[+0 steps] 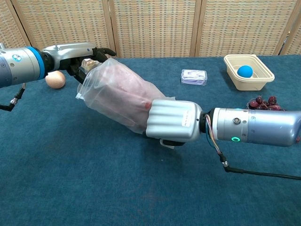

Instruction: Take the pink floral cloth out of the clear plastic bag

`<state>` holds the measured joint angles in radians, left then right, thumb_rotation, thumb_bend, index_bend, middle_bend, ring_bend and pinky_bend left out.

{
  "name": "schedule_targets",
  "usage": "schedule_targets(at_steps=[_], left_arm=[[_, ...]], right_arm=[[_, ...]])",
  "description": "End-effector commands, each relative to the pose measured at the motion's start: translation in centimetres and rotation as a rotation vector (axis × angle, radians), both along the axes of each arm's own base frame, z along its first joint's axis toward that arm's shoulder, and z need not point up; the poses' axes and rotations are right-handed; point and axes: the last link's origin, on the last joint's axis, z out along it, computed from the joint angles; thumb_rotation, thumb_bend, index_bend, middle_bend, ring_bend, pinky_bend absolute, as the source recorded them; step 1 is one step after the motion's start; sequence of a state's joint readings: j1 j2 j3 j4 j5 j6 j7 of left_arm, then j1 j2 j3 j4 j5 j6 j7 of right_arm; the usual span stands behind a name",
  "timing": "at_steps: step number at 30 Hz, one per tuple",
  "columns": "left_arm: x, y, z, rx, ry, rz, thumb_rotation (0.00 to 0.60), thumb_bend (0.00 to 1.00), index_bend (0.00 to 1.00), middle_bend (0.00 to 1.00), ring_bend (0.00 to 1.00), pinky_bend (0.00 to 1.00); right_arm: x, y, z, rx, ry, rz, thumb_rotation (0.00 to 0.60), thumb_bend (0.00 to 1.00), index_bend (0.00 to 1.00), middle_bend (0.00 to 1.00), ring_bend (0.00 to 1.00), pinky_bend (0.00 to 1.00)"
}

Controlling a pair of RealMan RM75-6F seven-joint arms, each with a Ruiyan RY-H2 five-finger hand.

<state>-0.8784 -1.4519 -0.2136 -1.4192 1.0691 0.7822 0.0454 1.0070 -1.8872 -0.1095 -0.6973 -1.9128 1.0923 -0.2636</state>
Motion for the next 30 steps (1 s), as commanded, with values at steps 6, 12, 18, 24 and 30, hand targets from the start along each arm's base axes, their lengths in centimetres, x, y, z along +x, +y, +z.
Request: schedule_targets(at_steps=[6,12,18,24,30], left_arm=[[-0.1,0.1,0.0,0.000,0.000,0.001,0.600,0.49,0.64,0.00,0.00,0.00],[-0.2,0.1,0.0,-0.001,-0.002,0.001,0.600,0.49,0.64,0.00,0.00,0.00],[-0.3,0.1,0.1,0.002,0.001,-0.001,0.600,0.49,0.64,0.00,0.00,0.00],[-1.0,0.5,1.3,0.036,0.012,0.006,0.600,0.49,0.64,0.00,0.00,0.00],[-3.6,1.8,5.8,0.137,0.042,0.047,0.600,0.49,0.64,0.00,0.00,0.00]], right_arm=[[0.0,0.0,-0.2,0.004,-0.004,-0.003,0.600,0.60,0.65,0.86,0.79,1.00],[-0.1,-0.1,-0.1,0.005,-0.005,0.001,0.600,0.67,0.66,0.86,0.80,1.00],[-0.1,-0.1,0.0,0.005,-0.006,0.003,0.600,0.69,0.67,0.86,0.80,1.00],[-0.9,-0.2,0.9,-0.011,0.007,0.024,0.600,0.70,0.67,0.87,0.80,1.00],[-3.3,-0.5,4.1,-0.049,0.035,0.051,0.600,0.70,0.68,0.87,0.80,1.00]])
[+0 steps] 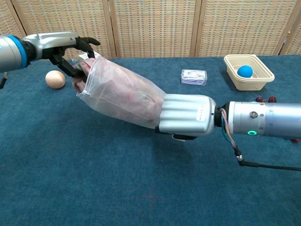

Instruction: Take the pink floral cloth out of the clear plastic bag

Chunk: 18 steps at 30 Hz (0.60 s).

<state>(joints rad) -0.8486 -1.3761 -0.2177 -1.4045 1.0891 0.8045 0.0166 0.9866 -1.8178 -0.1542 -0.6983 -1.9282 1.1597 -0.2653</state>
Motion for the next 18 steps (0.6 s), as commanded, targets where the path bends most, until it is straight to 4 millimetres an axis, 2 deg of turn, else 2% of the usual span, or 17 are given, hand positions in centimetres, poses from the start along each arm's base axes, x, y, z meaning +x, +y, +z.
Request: schedule_targets(at_steps=[1,5,6,8,13,18], left_arm=[[-1.9,0.7,3.1,0.069,0.016,0.034,0.600,0.49,0.64,0.00,0.00,0.00],[-4.2,1.2,6.5,0.138,0.043,0.077,0.600,0.49,0.64,0.00,0.00,0.00],[-6.2,1.4,8.7,0.195,0.062,0.118,0.600,0.49,0.64,0.00,0.00,0.00],[-8.0,1.2,10.9,0.224,0.074,0.150,0.600,0.49,0.64,0.00,0.00,0.00],[-10.4,0.8,13.1,0.254,0.076,0.189,0.600,0.49,0.64,0.00,0.00,0.00],[-12.2,0.3,14.1,0.265,0.072,0.221,0.600,0.49,0.64,0.00,0.00,0.00]], right_arm=[[-1.7,0.1,2.1,-0.024,0.018,0.014,0.600,0.70,0.68,0.87,0.80,1.00],[-3.7,0.3,4.6,-0.056,0.034,0.001,0.600,0.71,0.68,0.87,0.80,1.00],[-5.1,0.3,6.0,-0.082,0.050,-0.014,0.600,0.71,0.68,0.87,0.80,1.00],[-6.6,1.0,7.9,-0.102,0.062,-0.026,0.600,0.71,0.68,0.87,0.80,1.00],[-8.3,1.6,9.7,-0.133,0.093,-0.058,0.600,0.71,0.68,0.87,0.81,1.00],[-9.8,2.1,10.8,-0.158,0.115,-0.089,0.600,0.71,0.68,0.87,0.81,1.00]])
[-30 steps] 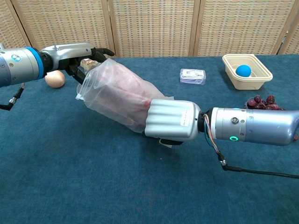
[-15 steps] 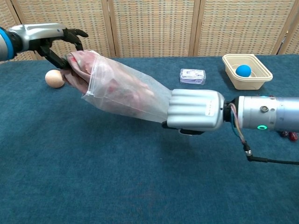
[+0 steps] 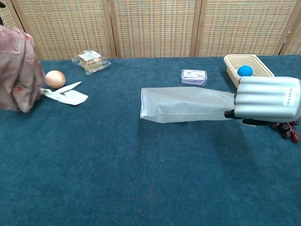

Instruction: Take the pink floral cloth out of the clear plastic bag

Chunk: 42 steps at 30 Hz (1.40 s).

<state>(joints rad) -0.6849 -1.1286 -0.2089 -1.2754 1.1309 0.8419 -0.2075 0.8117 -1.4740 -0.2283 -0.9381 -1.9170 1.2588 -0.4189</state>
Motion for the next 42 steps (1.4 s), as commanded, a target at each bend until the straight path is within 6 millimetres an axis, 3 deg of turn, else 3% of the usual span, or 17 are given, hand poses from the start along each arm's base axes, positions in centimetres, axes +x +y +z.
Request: schedule_targets(at_steps=[1,9,11,12,13,14,15,16,17,18,20,21,29,31,37,39,42], left_arm=[[-1.5,-0.5,0.7,0.007,0.001,0.024,0.600,0.49,0.64,0.00,0.00,0.00],[-3.2,-1.0,0.6,-0.001,-0.009,0.039,0.600,0.49,0.60,0.00,0.00,0.00],[-3.5,-1.2,0.5,-0.010,-0.008,0.041,0.600,0.45,0.32,0.00,0.00,0.00],[-3.6,-1.3,0.5,-0.014,-0.010,0.043,0.600,0.38,0.14,0.00,0.00,0.00],[-3.8,-1.5,0.5,-0.023,-0.010,0.046,0.600,0.30,0.04,0.00,0.00,0.00],[-3.9,-1.7,0.5,-0.028,-0.006,0.046,0.600,0.23,0.00,0.00,0.00,0.00],[-4.0,-1.9,0.5,-0.031,-0.002,0.043,0.600,0.19,0.00,0.00,0.00,0.00],[-4.0,-2.0,0.6,-0.029,0.000,0.037,0.600,0.17,0.00,0.00,0.00,0.00],[-4.0,-2.1,0.7,-0.027,0.002,0.030,0.600,0.15,0.00,0.00,0.00,0.00],[-4.0,-2.4,0.9,-0.021,0.001,0.020,0.600,0.15,0.00,0.00,0.00,0.00],[-3.9,-2.8,1.3,-0.007,0.005,0.001,0.600,0.13,0.00,0.00,0.00,0.00],[-3.9,-3.0,1.5,-0.003,0.008,-0.003,0.600,0.13,0.00,0.00,0.00,0.00],[-3.0,-6.3,3.3,0.055,-0.020,-0.039,0.600,0.12,0.00,0.00,0.00,0.00],[-3.5,-9.3,3.5,0.072,-0.010,-0.029,0.600,0.12,0.00,0.00,0.00,0.00],[-3.7,-12.0,3.5,0.136,0.006,-0.023,0.600,0.12,0.00,0.00,0.00,0.00],[-4.1,-14.9,3.1,0.203,-0.008,-0.021,0.600,0.12,0.00,0.00,0.00,0.00],[-4.3,-16.8,2.4,0.241,-0.017,-0.016,0.600,0.12,0.00,0.00,0.00,0.00]], right_arm=[[-0.8,0.4,0.6,-0.013,0.008,-0.018,0.600,0.71,0.68,0.87,0.81,1.00],[-2.1,1.2,1.3,-0.039,0.011,-0.052,0.600,0.71,0.68,0.86,0.81,1.00],[-2.4,1.3,1.4,-0.042,0.009,-0.062,0.600,0.71,0.68,0.84,0.81,1.00],[-2.4,1.4,1.4,-0.042,0.006,-0.066,0.600,0.70,0.65,0.82,0.81,0.99],[-2.5,1.4,1.5,-0.044,-0.002,-0.073,0.600,0.67,0.61,0.78,0.80,0.97],[-2.6,1.5,1.6,-0.046,-0.009,-0.080,0.600,0.55,0.52,0.71,0.77,0.88],[-2.7,1.6,1.8,-0.051,-0.021,-0.088,0.600,0.39,0.41,0.62,0.68,0.73],[-2.7,1.6,2.0,-0.061,-0.036,-0.099,0.600,0.27,0.34,0.54,0.57,0.59],[-2.7,1.6,2.1,-0.073,-0.053,-0.114,0.600,0.12,0.25,0.41,0.36,0.35],[-2.8,1.7,2.4,-0.089,-0.080,-0.141,0.600,0.04,0.16,0.26,0.16,0.16],[-3.2,2.0,2.8,-0.116,-0.122,-0.210,0.600,0.00,0.05,0.06,0.01,0.01],[-3.3,2.2,2.9,-0.123,-0.140,-0.246,0.600,0.00,0.01,0.01,0.00,0.00],[-3.2,5.5,6.1,-0.170,-0.308,-0.479,0.600,0.00,0.00,0.00,0.00,0.00],[-4.1,7.2,8.5,-0.216,-0.480,-0.623,0.600,0.00,0.00,0.00,0.00,0.00],[-5.1,8.8,10.1,-0.243,-0.635,-0.736,0.600,0.00,0.00,0.00,0.00,0.00],[-6.1,10.5,10.9,-0.266,-0.815,-0.844,0.600,0.00,0.00,0.00,0.00,0.00],[-6.6,11.5,11.1,-0.279,-0.885,-0.878,0.600,0.00,0.00,0.00,0.00,0.00]])
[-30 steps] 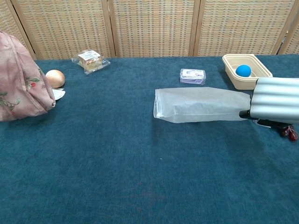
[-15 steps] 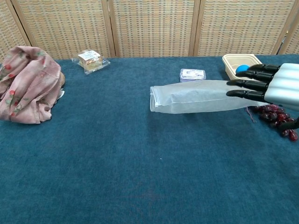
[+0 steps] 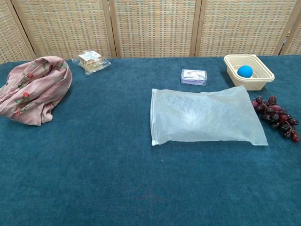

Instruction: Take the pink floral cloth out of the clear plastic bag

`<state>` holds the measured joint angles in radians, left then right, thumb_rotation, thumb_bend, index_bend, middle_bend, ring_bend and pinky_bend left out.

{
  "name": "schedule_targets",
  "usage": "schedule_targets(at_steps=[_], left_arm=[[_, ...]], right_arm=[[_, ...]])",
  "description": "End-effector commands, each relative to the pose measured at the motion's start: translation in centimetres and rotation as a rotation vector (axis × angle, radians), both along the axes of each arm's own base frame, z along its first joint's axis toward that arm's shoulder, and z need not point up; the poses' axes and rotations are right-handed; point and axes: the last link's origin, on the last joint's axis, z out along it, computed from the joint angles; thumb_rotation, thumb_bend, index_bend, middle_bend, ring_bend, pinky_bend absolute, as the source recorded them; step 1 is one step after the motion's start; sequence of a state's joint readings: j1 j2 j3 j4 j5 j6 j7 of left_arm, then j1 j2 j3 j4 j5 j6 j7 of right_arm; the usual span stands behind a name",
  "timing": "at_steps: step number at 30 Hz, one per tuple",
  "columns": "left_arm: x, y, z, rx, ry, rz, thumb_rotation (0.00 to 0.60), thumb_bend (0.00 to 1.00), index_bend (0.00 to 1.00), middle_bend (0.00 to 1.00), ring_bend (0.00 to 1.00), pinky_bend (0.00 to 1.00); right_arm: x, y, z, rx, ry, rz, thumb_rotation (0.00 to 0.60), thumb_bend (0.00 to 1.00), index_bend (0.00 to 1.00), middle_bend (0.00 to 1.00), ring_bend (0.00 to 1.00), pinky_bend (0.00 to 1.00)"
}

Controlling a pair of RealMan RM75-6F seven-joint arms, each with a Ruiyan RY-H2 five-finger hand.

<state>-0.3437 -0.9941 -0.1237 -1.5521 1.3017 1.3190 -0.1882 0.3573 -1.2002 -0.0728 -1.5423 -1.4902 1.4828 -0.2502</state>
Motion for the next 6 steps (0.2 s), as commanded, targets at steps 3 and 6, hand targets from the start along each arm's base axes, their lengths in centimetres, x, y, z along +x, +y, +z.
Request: schedule_targets(at_steps=[3,6], left_arm=[[-1.0,-5.6,-1.8,0.073,-0.019,0.044,0.600,0.12,0.00,0.00,0.00,0.00],[-1.3,-6.9,-2.7,0.068,-0.026,0.067,0.600,0.12,0.00,0.00,0.00,0.00]], right_arm=[[-1.5,2.7,0.9,-0.095,-0.183,-0.121,0.600,0.00,0.00,0.00,0.00,0.00],[-1.9,3.5,0.8,-0.113,-0.218,-0.146,0.600,0.00,0.00,0.00,0.00,0.00]])
